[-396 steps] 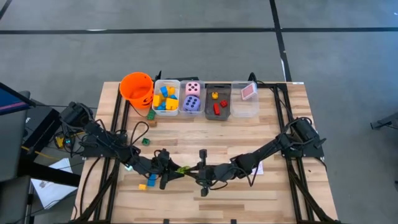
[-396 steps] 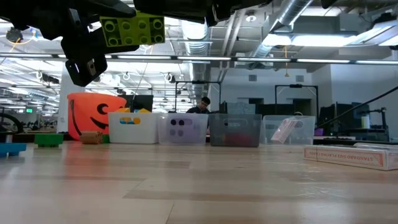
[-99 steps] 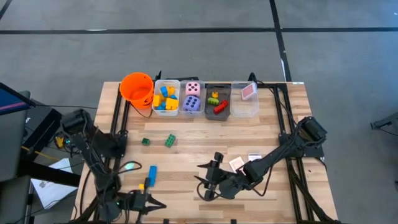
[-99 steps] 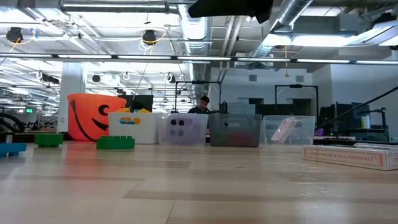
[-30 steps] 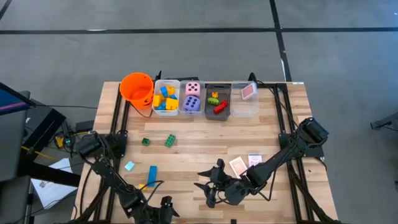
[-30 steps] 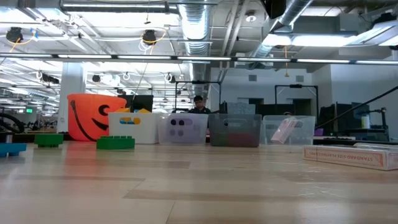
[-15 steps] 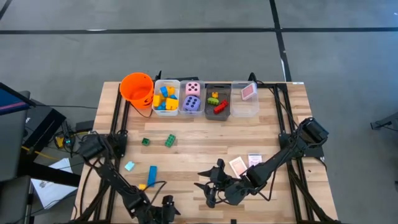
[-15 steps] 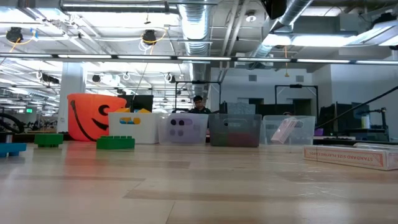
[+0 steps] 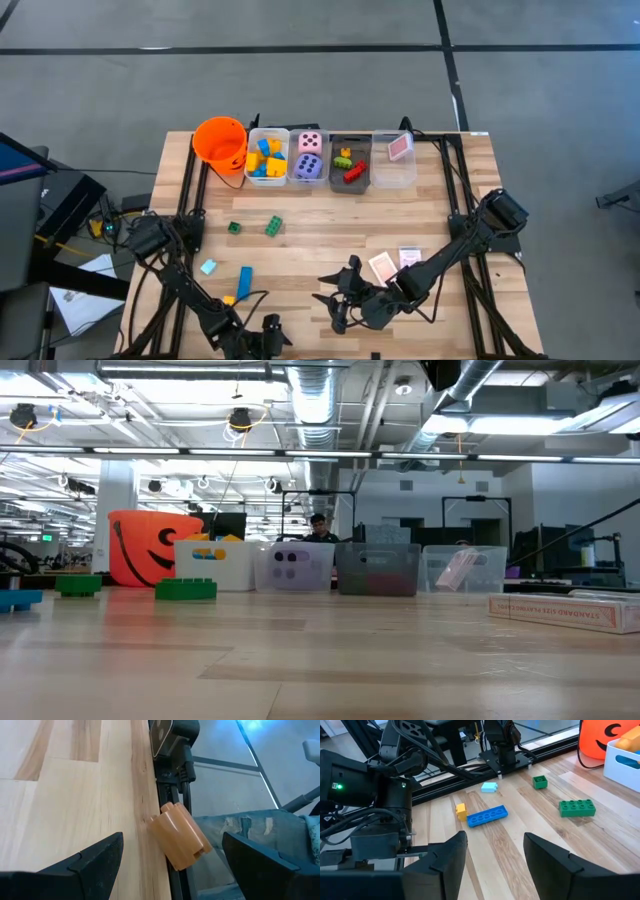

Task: Pick & Place Toys
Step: Put the brown game piece into the black bin

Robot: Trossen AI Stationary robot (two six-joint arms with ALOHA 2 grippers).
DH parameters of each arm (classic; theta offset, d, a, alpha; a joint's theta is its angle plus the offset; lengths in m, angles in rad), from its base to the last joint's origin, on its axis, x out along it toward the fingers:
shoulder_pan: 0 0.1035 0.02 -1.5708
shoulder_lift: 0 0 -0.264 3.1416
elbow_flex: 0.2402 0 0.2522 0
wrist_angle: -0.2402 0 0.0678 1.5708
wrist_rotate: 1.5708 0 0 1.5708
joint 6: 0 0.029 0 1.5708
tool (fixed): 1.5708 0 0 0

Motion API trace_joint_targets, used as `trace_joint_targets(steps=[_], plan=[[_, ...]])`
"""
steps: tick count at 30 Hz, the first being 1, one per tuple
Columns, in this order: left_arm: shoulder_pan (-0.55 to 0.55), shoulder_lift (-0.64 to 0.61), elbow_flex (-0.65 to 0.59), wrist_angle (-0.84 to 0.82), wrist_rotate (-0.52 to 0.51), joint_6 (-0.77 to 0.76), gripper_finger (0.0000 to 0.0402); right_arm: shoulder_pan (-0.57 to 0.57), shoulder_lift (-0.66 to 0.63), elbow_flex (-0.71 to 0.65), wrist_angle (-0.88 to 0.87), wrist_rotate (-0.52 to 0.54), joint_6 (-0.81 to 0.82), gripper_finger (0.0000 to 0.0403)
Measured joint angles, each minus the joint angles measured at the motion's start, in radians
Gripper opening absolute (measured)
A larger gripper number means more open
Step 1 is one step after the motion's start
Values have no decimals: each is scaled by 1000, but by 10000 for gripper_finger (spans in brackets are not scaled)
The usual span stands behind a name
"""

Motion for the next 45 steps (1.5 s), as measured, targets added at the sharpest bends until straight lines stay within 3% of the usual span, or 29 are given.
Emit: trace_joint_targets(steps=[19,34,45], plan=[[15,2,0,-7,-7,-4,333,0,0,0,0,0,0,193],[86,-4,4,-189,-5,13,333,1,0,0,0,-2,1,193],[96,-37,-2,-215,105,87,333,7,0,0,-2,-2,8,193]])
